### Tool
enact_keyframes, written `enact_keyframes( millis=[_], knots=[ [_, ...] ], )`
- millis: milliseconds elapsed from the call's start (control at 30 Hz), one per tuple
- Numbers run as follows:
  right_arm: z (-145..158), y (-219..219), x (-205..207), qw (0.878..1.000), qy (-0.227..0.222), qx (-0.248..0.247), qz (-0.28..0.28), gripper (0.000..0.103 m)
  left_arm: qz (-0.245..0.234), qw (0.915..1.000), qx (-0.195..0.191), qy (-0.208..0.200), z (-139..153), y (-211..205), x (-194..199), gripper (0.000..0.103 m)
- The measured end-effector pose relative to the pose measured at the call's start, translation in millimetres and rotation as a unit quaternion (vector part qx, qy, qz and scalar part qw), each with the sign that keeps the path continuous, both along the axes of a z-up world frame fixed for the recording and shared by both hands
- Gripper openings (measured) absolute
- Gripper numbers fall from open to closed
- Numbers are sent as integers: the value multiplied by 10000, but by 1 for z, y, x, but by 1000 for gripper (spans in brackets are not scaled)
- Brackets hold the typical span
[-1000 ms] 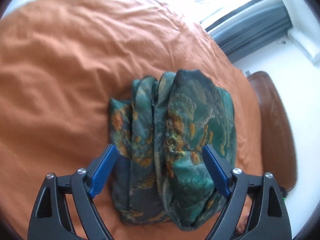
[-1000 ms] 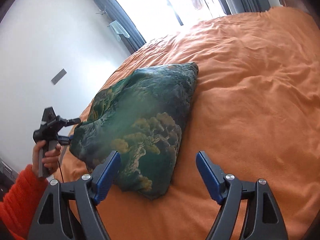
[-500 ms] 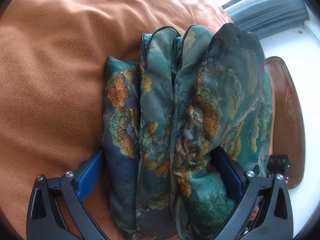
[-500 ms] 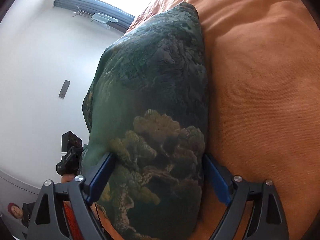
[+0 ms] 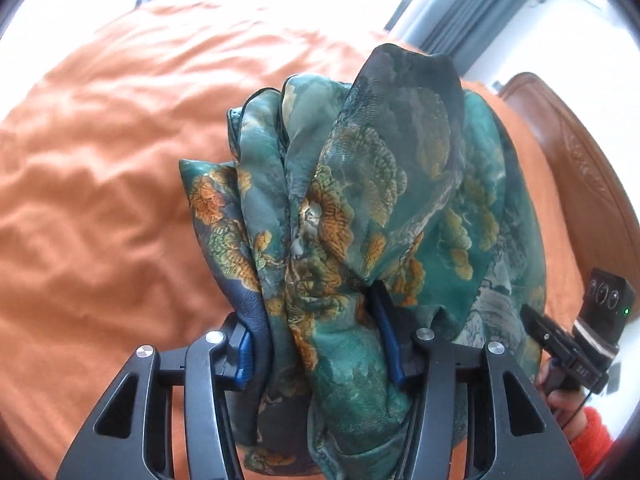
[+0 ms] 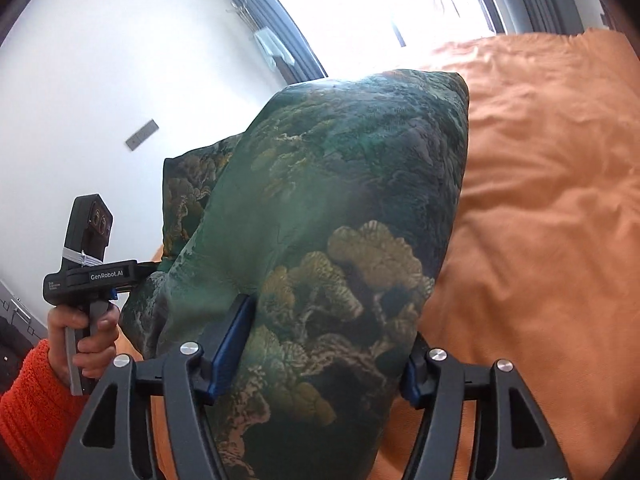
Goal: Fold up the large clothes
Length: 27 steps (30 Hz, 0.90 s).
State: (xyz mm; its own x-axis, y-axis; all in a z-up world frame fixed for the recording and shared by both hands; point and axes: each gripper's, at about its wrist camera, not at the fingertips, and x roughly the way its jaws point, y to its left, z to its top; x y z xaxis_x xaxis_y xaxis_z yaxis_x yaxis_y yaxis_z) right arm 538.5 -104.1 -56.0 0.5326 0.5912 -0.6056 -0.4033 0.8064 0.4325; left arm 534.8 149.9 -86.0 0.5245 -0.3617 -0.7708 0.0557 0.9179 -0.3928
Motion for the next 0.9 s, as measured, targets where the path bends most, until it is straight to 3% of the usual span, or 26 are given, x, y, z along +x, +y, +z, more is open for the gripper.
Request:
enact_keyframes(
  millis=[100, 233, 333, 433, 500, 567, 633, 700, 767, 867, 900],
  knots=[
    [15, -8, -10, 9996, -256, -62, -89, 64, -126, 9996, -48, -240, 15, -20, 14, 51],
    [18, -17, -6, 9992, -289, -92, -274, 64, -205, 9992, -132, -331, 12, -55, 54, 52],
    [1, -15, 7, 9988, 149, 35, -459, 65, -144, 9997, -156, -134, -15, -72, 86, 60],
    [-42, -39, 37, 9909, 1049, 152, -830, 77, 17, 9993, -39, 385, -58, -73, 101, 69],
    [-65, -54, 35, 9841, 1389, 400, -1035, 82, 86, 9999, -74, 126, -60, -71, 91, 75],
    [-61, -65, 17, 9850, 1147, 670, -1099, 82, 95, 9992, 184, -345, -42, -72, 68, 80],
    [-49, -72, -3, 9888, 846, 577, -1086, 82, 91, 9922, 785, -967, -19, -78, 35, 94],
    [-30, -73, -30, 9936, 357, 106, -1066, 82, 76, 9779, 1374, -1573, 3, -90, -3, 102],
    [-12, -68, -62, 9922, -192, -470, -1143, 85, 23, 9632, 1859, -1942, 13, -103, -33, 102],
    [13, -56, -116, 9774, -902, -1282, -1421, 101, 137, 9447, 2413, -2216, 28, -111, -49, 102],
    [21, -55, -129, 9720, -1068, -1467, -1495, 101, 257, 9405, 2524, -2261, 30, -118, -60, 103]
  ],
)
